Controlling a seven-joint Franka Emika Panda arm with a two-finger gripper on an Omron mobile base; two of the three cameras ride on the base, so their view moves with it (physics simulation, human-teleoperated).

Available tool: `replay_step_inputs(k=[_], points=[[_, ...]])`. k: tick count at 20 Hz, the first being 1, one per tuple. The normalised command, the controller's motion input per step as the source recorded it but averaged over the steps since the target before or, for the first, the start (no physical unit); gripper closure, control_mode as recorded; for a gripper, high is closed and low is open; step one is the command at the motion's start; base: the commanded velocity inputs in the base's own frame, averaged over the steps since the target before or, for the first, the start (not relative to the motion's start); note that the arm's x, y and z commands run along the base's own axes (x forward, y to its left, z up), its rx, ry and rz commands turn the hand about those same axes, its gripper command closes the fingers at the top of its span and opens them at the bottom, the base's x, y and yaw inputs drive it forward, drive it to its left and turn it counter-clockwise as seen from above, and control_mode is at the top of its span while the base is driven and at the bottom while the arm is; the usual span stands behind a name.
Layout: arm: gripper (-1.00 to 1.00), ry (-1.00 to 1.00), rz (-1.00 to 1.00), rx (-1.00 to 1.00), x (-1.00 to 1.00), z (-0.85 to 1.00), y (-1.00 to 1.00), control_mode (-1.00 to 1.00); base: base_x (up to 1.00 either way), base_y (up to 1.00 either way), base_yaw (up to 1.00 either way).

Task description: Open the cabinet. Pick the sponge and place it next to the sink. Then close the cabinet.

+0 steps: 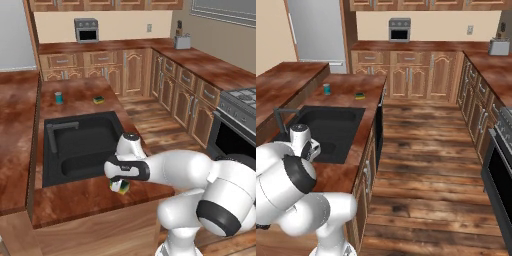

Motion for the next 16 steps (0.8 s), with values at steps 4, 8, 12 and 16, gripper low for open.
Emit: replay_step_inputs(k=[4,8,12,16], points=[[-1.0,0.0,0.0,0.0,-0.13,0.17,0.0,-1.0,0.0,0.0,0.0],[-1.0,0.0,0.0,0.0,-0.2,0.63,-0.02,-1.0,0.0,0.0,0.0],[-1.0,0.0,0.0,0.0,-0.14,0.67,-0.02,-1.0,0.0,0.0,0.0],[-1.0,0.0,-0.06,0.0,-0.02,0.48,-0.03,-1.0,0.0,0.0,0.0]])
